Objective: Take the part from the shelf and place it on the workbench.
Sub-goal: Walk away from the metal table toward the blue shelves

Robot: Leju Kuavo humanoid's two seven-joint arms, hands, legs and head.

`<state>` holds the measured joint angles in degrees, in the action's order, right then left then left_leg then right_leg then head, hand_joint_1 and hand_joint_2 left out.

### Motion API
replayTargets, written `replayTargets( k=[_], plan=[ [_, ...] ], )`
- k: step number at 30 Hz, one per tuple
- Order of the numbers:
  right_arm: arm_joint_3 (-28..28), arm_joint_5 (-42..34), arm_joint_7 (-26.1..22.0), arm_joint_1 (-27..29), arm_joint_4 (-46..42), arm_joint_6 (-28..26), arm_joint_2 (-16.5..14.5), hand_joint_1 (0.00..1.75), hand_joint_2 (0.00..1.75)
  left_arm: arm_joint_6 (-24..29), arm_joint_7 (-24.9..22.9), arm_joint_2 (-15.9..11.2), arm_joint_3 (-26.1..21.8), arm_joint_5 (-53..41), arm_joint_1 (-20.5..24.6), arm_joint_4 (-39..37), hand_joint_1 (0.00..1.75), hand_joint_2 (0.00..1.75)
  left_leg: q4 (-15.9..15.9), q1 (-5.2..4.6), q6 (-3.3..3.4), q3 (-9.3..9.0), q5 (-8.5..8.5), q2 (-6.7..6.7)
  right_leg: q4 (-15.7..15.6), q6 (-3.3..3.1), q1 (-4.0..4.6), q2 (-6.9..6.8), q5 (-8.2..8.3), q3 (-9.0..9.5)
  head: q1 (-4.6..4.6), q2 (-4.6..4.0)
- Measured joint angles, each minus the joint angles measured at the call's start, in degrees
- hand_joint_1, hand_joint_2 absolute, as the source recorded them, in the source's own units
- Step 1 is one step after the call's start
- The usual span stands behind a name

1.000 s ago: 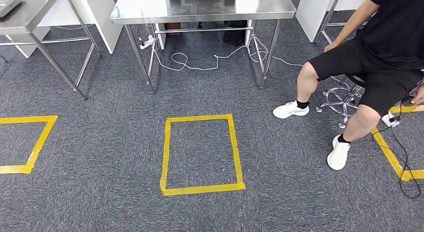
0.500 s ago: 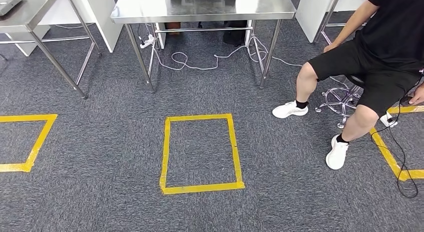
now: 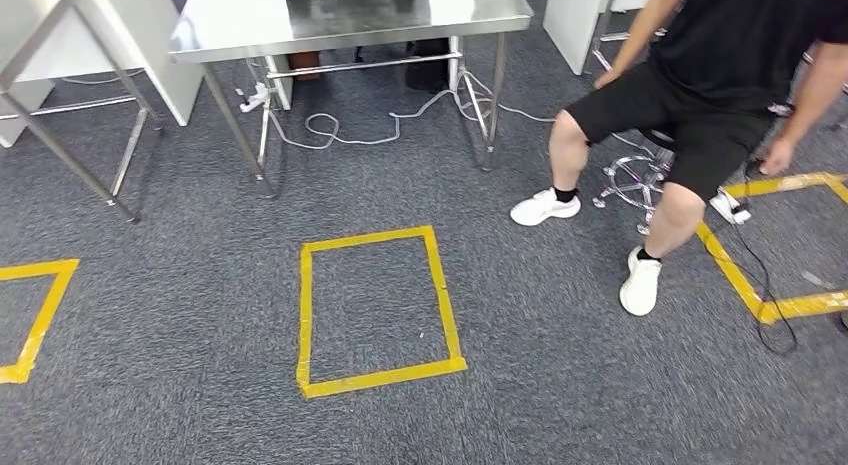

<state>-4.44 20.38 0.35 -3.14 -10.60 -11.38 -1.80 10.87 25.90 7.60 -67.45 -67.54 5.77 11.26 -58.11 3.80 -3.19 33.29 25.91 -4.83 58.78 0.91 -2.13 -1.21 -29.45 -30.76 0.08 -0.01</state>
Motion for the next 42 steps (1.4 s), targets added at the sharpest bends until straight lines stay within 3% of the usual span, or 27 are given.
replayTargets(
  k=[3,4,5,6,7,9,11,13,14,15,16,18,20,21,22,24,25,27,29,30,31,33,35,37,38,40,42],
  plan=[
    [0.01,0.20,0.07,0.01,0.02,0.05,-0.12,0.00,0.00,0.20,-0.07,-0.04,0.00,0.00,-0.18,0.00,0.00,0.00,-9.33,-0.44,0.64,3.28,6.96,3.70,0.10,-0.97,0.77,1.61,0.65,-0.32,-0.17,0.01],
    [0.01,0.28,0.09,0.03,0.03,0.08,-0.16,0.00,0.00,0.31,-0.12,-0.05,0.00,0.00,-0.28,0.00,0.00,0.00,-12.50,-0.85,1.07,4.34,8.40,4.17,0.15,-1.16,1.25,2.26,0.77,-0.47,-0.19,0.00],
    [0.02,0.34,0.13,0.08,0.03,0.10,-0.19,0.00,0.00,0.41,-0.17,-0.06,0.00,-0.01,-0.35,0.00,0.00,0.00,-14.07,-1.29,1.68,4.74,8.71,4.39,0.18,-1.25,1.77,2.97,0.82,-0.53,-0.19,0.00],
    [0.02,0.39,0.17,0.13,0.04,0.10,-0.20,0.00,0.00,0.48,-0.19,-0.06,0.00,-0.01,-0.39,0.00,0.00,0.00,-13.41,-1.80,2.51,4.18,7.84,4.59,0.19,-1.34,2.28,3.73,0.88,-0.51,-0.18,0.01],
    [0.02,0.42,0.23,0.16,0.04,0.10,-0.19,0.00,0.00,0.51,-0.20,-0.06,0.00,-0.02,-0.40,0.00,0.00,0.00,-10.69,-2.37,3.58,2.75,6.09,5.04,0.19,-1.39,2.76,4.50,0.90,-0.43,-0.18,0.00],
    [0.03,0.44,0.32,0.18,0.05,0.10,-0.49,0.00,0.00,0.54,-0.21,-0.27,0.01,-0.07,-0.39,0.02,0.00,0.00,-4.54,-3.15,6.31,-0.27,3.47,7.75,0.11,-1.45,3.02,5.87,1.05,-0.41,0.35,0.00],
    [0.04,0.48,0.44,0.08,0.06,0.14,-0.86,0.00,0.00,0.62,-0.24,-0.59,0.02,-0.16,-0.53,0.05,0.00,0.00,-1.93,-3.80,8.20,-1.37,2.62,10.15,-0.03,-1.19,2.01,7.15,1.34,-0.77,0.88,0.00],
    [0.06,0.51,0.52,0.01,0.07,0.18,-1.19,0.00,0.00,0.69,-0.27,-0.81,0.01,-0.22,-0.62,0.10,0.00,0.00,-0.72,-4.59,8.95,-1.90,1.63,9.88,-0.61,-0.46,1.07,8.62,1.88,-1.04,0.62,0.00],
    [0.07,0.52,0.54,0.06,0.07,0.19,-1.26,0.00,0.00,0.71,-0.29,-0.83,0.01,-0.23,-0.54,0.11,0.00,0.00,0.90,-4.65,9.16,-2.75,1.05,9.08,-0.82,-0.19,1.06,8.47,2.04,-1.09,0.31,0.00],
    [0.07,0.54,0.57,0.08,0.07,0.18,-1.33,0.00,0.00,0.72,-0.27,-0.80,0.01,-0.25,-0.48,0.11,0.00,0.00,2.75,-4.55,9.43,-3.70,0.39,8.29,-0.57,-0.05,1.24,7.42,1.82,-1.36,0.26,0.00],
    [0.07,0.54,0.59,0.05,0.08,0.16,-1.21,0.00,0.00,0.73,-0.25,-0.72,0.01,-0.28,-0.43,0.10,0.00,0.00,4.55,-4.27,9.51,-4.61,-0.20,7.33,0.58,-0.01,1.48,5.96,1.13,-2.10,0.27,0.00],
    [0.06,0.53,0.66,-0.06,0.09,0.16,-0.99,0.00,0.00,0.73,-0.22,-0.57,0.01,-0.45,-0.53,0.07,0.00,0.00,6.09,-3.65,9.05,-5.39,-0.57,5.43,6.15,0.16,1.31,3.03,-1.39,-5.11,0.55,0.00],
    [0.05,0.46,0.80,-0.09,0.09,0.15,-0.61,0.00,0.00,0.72,-0.22,-0.32,0.05,-0.79,-0.63,0.03,0.00,0.00,6.04,-3.12,8.08,-5.39,-0.36,3.48,11.31,1.21,0.56,2.13,-2.88,-7.81,0.63,0.00],
    [0.04,0.40,0.96,-0.01,0.09,0.14,-0.42,0.00,0.00,0.70,-0.21,-0.15,0.12,-0.97,-0.64,0.01,0.00,0.00,5.81,-2.76,7.44,-5.37,-0.15,2.60,11.31,2.11,0.04,1.76,-2.46,-7.79,0.63,0.01],
    [0.04,0.32,1.14,0.10,0.09,0.10,-0.25,0.00,0.00,0.71,-0.19,0.00,0.22,-1.15,-0.63,-0.01,0.00,0.00,5.37,-2.31,6.70,-5.30,0.16,1.83,9.17,3.17,-0.48,1.23,-1.30,-6.64,0.64,0.00],
    [0.03,0.11,1.57,0.21,0.09,0.04,-0.13,0.00,0.00,0.70,-0.06,0.12,0.47,-1.49,-0.60,0.00,0.00,0.00,3.65,-1.63,4.89,-4.83,1.20,0.47,2.47,5.02,-1.23,-0.95,1.28,-2.96,0.81,0.00],
    [0.01,-0.04,1.73,0.16,0.09,-0.08,-0.14,0.00,0.00,0.68,0.05,0.09,0.62,-1.71,-0.59,0.02,0.00,0.00,2.58,-1.50,3.98,-4.55,1.89,-0.14,0.46,5.05,-1.28,-1.81,1.98,-1.91,0.90,0.00],
    [-0.06,-0.43,1.95,0.17,0.10,-0.39,-0.33,0.00,0.00,0.58,0.35,0.01,1.05,-2.05,-0.44,0.04,0.00,0.00,1.32,-1.60,2.64,-4.37,2.78,-1.15,0.36,3.65,-0.94,-2.14,2.01,-2.05,0.76,0.01],
    [-0.22,-0.79,2.15,0.39,0.13,-0.79,-0.45,0.00,0.00,0.40,0.62,0.09,1.50,-2.26,-0.22,0.02,0.00,0.00,1.06,-1.24,2.03,-4.57,3.14,-1.52,0.64,2.12,-0.93,-1.02,2.17,-2.54,0.34,0.01],
    [-0.33,-0.91,2.26,0.44,0.13,-0.93,-0.51,0.00,0.00,0.32,0.68,0.11,1.63,-2.32,-0.14,0.01,0.00,0.00,0.54,-1.05,1.87,-4.40,3.88,-0.73,0.68,1.64,-0.95,-0.51,2.35,-2.72,0.27,0.01],
    [-0.44,-1.00,2.42,0.47,0.13,-1.04,-0.58,0.00,0.00,0.25,0.70,0.13,1.70,-2.43,-0.12,0.01,0.00,0.00,-1.14,-0.96,1.84,-3.73,5.44,0.58,0.64,1.18,-0.95,0.03,2.60,-2.95,0.18,0.01],
    [-0.69,-1.12,2.65,0.49,0.13,-1.10,-0.85,0.00,0.00,0.16,0.68,0.09,1.74,-2.61,-0.25,0.00,0.00,0.00,-7.83,-1.17,2.17,-0.91,10.06,3.47,0.64,0.40,-0.52,1.17,3.10,-3.55,0.04,0.01],
    [-0.90,-1.15,2.72,0.54,0.13,-1.11,-1.11,0.00,0.00,0.14,0.66,0.04,1.75,-2.67,-0.46,0.00,0.00,0.00,-13.95,-1.51,2.78,1.68,12.73,4.41,0.67,-0.22,0.15,2.48,3.54,-4.15,-0.04,0.01],
    [-0.97,-1.16,2.74,0.63,0.13,-1.12,-1.28,0.00,0.00,0.10,0.66,0.03,1.77,-2.67,-0.52,0.00,0.00,0.00,-12.98,-1.83,3.71,0.99,11.12,4.72,0.67,-0.48,0.65,3.88,3.95,-4.50,-0.04,0.00],
    [-0.98,-1.16,2.76,0.66,0.13,-1.12,-1.34,0.00,0.00,0.08,0.66,0.03,1.79,-2.67,-0.53,0.00,0.00,0.00,-9.93,-2.03,4.35,-0.68,9.32,5.21,0.67,-0.48,0.82,4.62,4.20,-4.62,-0.04,0.00],
    [-1.01,-1.16,2.78,0.64,0.13,-1.13,-1.50,0.00,0.00,0.04,0.66,-0.09,1.81,-2.69,-0.48,0.00,0.00,0.00,-3.46,-2.61,5.52,-4.05,6.75,7.46,0.64,-0.24,1.04,5.89,4.76,-4.84,0.03,0.00],
    [-1.02,-1.15,2.78,0.59,0.13,-1.10,-1.71,0.00,0.00,0.01,0.64,-0.24,1.83,-2.73,-0.44,0.00,0.00,0.00,-0.77,-3.34,6.02,-5.30,5.99,8.60,0.54,0.35,1.02,6.89,5.34,-5.13,0.08,0.01]
  ],
)
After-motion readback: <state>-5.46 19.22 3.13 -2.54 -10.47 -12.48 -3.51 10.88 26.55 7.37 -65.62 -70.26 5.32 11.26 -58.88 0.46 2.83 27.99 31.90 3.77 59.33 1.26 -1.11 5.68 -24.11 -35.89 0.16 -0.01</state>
